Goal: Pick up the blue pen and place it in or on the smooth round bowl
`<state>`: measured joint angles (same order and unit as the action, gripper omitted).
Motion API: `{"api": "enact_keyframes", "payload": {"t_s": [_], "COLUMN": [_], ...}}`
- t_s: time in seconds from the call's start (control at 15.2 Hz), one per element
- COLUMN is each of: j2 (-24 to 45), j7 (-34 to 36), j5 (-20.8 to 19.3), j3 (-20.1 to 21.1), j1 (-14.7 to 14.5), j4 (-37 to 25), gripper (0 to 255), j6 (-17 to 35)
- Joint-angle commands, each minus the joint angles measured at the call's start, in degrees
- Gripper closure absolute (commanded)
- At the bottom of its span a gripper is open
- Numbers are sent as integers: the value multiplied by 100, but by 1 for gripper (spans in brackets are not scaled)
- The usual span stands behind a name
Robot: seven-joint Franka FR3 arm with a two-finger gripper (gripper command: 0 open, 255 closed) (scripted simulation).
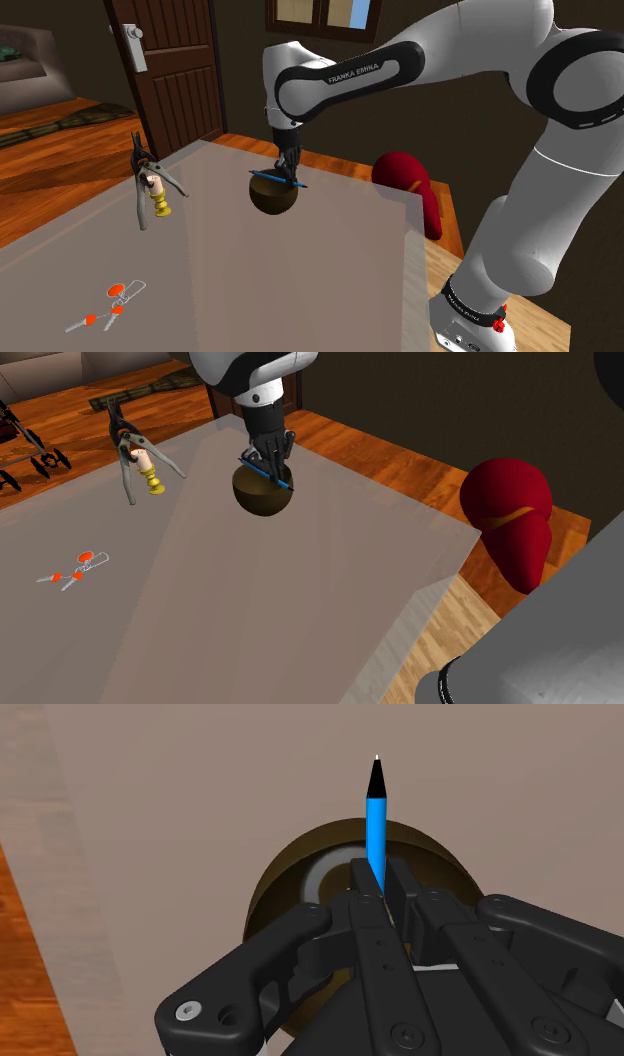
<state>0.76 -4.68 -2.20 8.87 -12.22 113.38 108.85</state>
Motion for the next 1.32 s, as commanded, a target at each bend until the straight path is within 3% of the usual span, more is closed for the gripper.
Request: {"api": "enact_keyframes", "payload": {"t_s": [0.0,0.46,0.53,0.86,1.12,1.25], "j2": [31,31,31,31,-29,-30], "j7": [-3,-3,-3,-3,-16,-16], "j5": [-7,-7,-7,-7,12,12], "j3": [-4,-4,-4,-4,5,5], "j1": [4,4,4,4,-5,-5], "j4": [44,43,43,43,-619,-618], "gripper": [255,255,0,0,0,0], "j6": [77,76,76,76,-645,-645]}}
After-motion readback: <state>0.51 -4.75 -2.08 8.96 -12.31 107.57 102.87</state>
